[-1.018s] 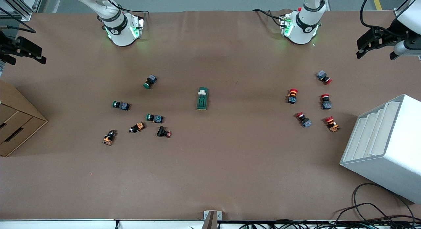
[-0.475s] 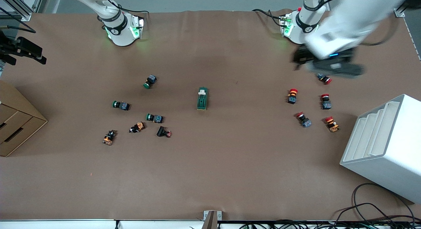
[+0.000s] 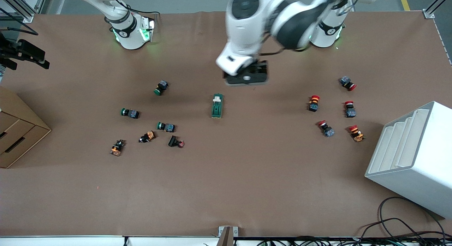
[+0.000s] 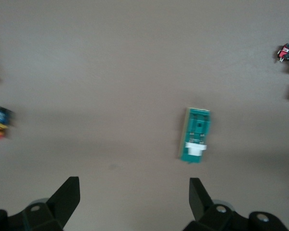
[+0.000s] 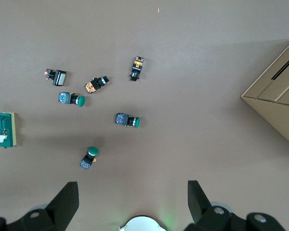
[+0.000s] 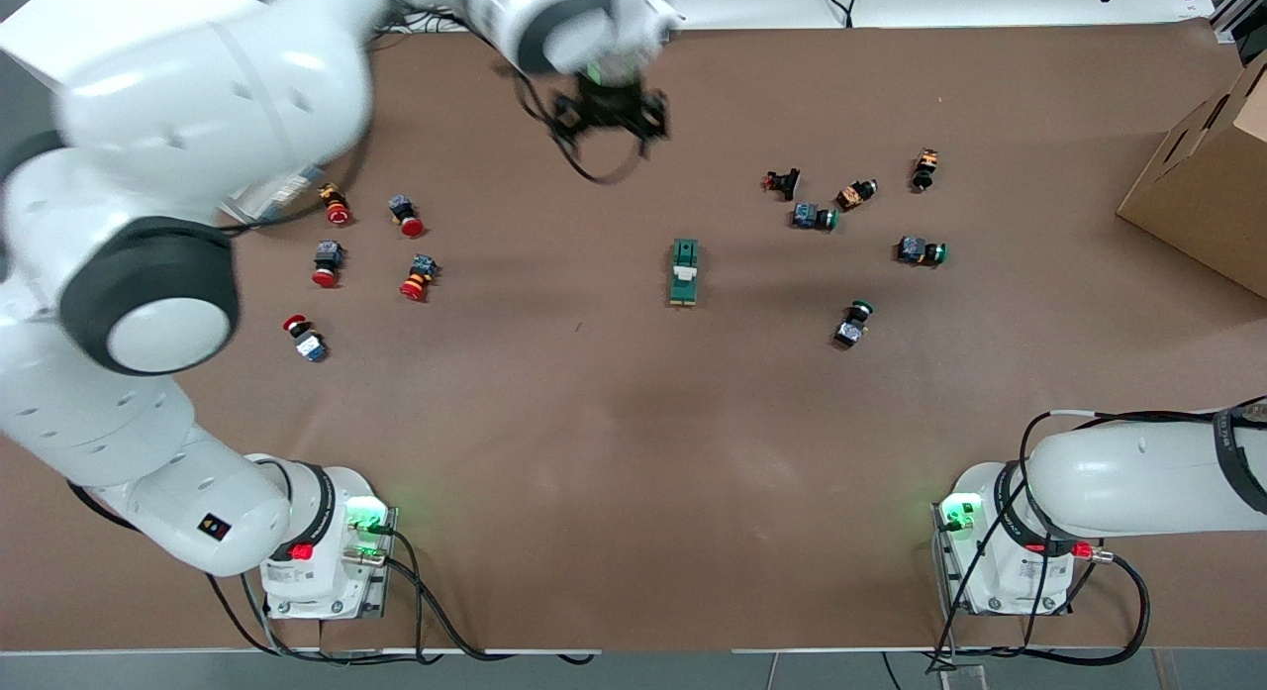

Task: Close load switch with both arms
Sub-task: 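Move the left gripper over the green load switch, then lower the left gripper onto the switch base while the right gripper approaches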

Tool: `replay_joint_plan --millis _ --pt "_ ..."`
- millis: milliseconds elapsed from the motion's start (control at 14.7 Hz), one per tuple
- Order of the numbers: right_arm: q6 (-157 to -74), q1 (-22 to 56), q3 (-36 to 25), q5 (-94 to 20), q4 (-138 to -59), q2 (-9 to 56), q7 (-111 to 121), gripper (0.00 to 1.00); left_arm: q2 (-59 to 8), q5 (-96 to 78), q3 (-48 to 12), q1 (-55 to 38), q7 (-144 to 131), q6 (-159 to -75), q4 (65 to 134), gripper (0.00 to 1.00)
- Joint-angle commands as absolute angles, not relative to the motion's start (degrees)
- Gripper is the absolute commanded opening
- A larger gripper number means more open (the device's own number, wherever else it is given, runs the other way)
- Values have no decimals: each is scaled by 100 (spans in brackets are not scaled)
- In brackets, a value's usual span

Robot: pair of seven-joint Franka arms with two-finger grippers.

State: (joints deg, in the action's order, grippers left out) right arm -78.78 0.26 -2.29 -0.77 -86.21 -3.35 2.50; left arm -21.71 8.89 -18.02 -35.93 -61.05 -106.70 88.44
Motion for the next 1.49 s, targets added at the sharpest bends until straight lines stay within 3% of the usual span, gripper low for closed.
replay_joint_plan --millis 0,407,814,1018,1154,1425 --pt "-7919 35 -237 -53 -8736 -483 237 100 -2898 1439 -1775 -4199 -7439 -11230 8701 100" --pt "-7919 9 -246 -44 -8596 -440 202 100 -3901 3362 -1775 -4869 -9805 -12636 9122 100" --pt "-7936 -35 -255 -18 -8543 -238 246 100 -4017 5753 -1775 -5018 -11774 -13402 10053 99" --pt "-8059 -35 -255 70 -8534 140 264 100 -4017 7185 -1775 -5080 -12881 -13465 10475 98" --pt "-8454 -53 -264 44 -8543 464 281 100 -4095 7784 -1775 -5106 -13524 -13465 10494 98" --pt "-8490 -132 -255 -17 -8543 958 281 100 -4131 8638 -1767 -5177 -13939 -13377 10582 98"
